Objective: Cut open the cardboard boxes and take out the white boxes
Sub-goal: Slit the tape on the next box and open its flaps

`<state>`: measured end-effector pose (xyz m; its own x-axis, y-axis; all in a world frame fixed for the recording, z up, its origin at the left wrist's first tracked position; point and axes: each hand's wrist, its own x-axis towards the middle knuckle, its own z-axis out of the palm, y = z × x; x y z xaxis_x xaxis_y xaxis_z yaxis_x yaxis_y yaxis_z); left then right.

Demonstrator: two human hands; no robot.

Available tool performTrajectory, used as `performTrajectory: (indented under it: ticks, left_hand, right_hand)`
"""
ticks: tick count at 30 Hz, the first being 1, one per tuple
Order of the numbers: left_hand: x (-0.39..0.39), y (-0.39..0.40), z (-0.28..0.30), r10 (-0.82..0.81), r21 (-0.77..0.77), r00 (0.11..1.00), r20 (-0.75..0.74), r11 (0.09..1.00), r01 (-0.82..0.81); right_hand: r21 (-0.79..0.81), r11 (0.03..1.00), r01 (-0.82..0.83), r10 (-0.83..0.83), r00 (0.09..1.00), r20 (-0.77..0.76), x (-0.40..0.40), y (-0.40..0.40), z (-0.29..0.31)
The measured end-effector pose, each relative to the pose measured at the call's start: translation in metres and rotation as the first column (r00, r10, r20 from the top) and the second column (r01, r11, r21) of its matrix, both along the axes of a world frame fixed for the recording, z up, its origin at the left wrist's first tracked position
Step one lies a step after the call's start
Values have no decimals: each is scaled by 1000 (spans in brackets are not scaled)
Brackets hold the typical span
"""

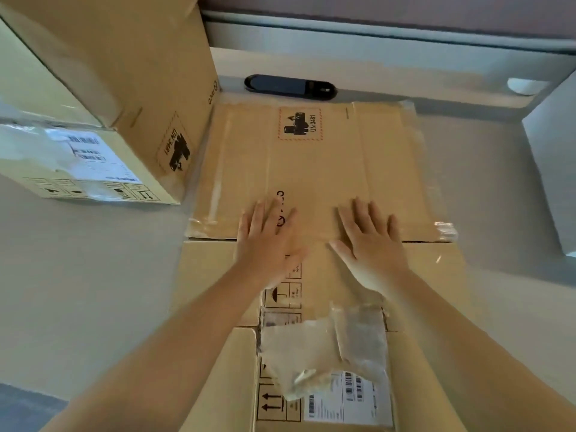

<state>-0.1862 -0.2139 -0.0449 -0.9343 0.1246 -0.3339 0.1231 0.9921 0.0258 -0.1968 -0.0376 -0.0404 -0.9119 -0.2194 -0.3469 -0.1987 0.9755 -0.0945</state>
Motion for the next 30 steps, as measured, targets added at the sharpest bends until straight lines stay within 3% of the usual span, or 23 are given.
performTrajectory:
  ticks: [8, 11, 13, 16, 19, 20, 24, 27, 30]
  left_hand:
    - [-3, 2, -10, -1, -68, 1000, -18, 998, 0]
    - [-2, -2, -8, 14, -9, 1000, -20, 1000, -14]
    - [2, -10, -5, 145, 75, 985, -93, 988, -139]
    - [10, -30, 0, 496, 147, 856, -146, 866, -477]
    - [15, -49, 4, 742, 138, 671, 15, 663, -736]
    - [17, -52, 4, 773, 144, 634, 32, 624, -768]
    - [18, -51, 9, 783, 175, 622, -1, 613, -771]
    - [12, -57, 17, 837, 231, 547, 16, 529, -817]
    - [5, -67, 23, 870, 341, 489, 63, 442, -830]
  right_hand:
    - [31, 999, 20, -20, 1000, -21, -2, -5, -16]
    - [-25, 1000, 19, -18, 999, 38, -4, 0, -5]
    - [-65, 994, 87, -86, 996, 11, -4, 11, 5]
    - [-46, 930, 364, -366, 930, -46, 0, 35, 11]
    - [-95, 804, 587, -589, 808, 15, 6, 49, 12]
    - [-136, 771, 623, -624, 781, 39, 7, 51, 13]
    - [-305, 611, 731, -745, 660, 91, -2, 58, 18]
    - [-363, 477, 800, -819, 555, 148, -10, 70, 25]
    - [-394, 492, 776, -797, 583, 154, -14, 80, 27]
